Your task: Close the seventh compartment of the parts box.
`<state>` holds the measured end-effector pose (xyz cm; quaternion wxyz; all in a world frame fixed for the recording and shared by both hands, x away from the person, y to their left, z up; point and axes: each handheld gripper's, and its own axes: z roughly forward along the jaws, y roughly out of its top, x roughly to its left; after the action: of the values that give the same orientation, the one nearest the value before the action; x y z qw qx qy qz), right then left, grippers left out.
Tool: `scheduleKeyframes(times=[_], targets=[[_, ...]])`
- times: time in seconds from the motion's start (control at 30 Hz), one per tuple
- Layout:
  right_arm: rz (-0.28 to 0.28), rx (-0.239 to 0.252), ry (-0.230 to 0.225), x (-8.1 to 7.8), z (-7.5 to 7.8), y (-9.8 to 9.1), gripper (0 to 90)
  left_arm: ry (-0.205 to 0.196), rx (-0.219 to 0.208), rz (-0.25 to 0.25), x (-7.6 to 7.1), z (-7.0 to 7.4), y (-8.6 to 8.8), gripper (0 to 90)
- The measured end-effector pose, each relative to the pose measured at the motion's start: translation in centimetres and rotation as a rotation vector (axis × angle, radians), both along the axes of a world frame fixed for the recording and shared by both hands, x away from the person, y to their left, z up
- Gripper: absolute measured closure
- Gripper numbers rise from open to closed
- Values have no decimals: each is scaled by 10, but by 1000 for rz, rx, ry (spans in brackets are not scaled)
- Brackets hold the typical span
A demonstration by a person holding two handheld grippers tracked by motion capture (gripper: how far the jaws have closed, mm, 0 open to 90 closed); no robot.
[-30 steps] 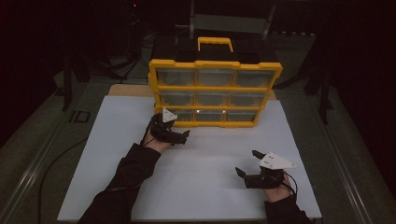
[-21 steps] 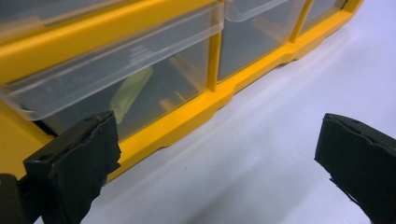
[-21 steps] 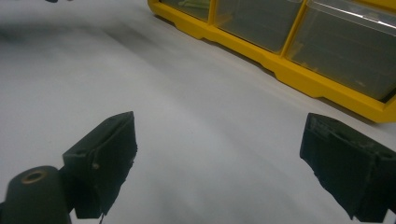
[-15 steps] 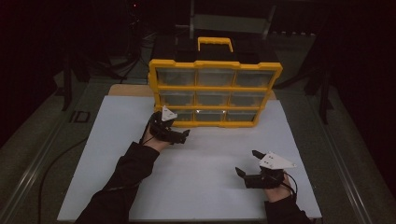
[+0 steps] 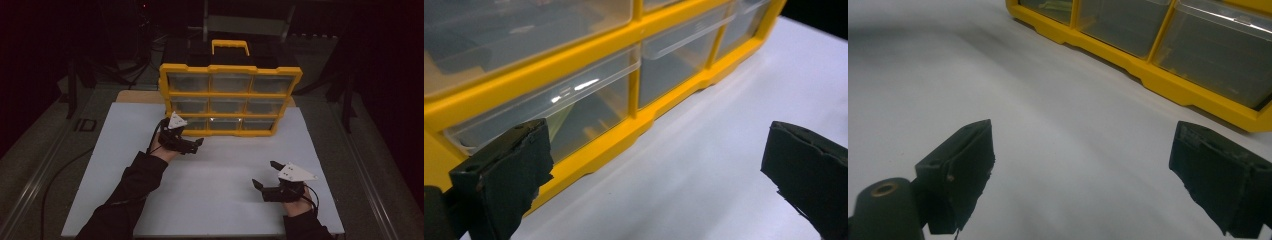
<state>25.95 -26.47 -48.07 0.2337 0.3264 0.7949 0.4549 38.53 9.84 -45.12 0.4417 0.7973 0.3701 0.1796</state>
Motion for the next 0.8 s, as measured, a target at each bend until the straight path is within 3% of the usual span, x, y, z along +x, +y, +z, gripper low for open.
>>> scheduleKeyframes(times=[0.2,0.8], targets=[[3,0,-2,0,0,2,110,-39,-25,-13,-12,18,7,0],[0,14,-9,0,1,1,110,-56,-80,-27,-39,36,40,0]])
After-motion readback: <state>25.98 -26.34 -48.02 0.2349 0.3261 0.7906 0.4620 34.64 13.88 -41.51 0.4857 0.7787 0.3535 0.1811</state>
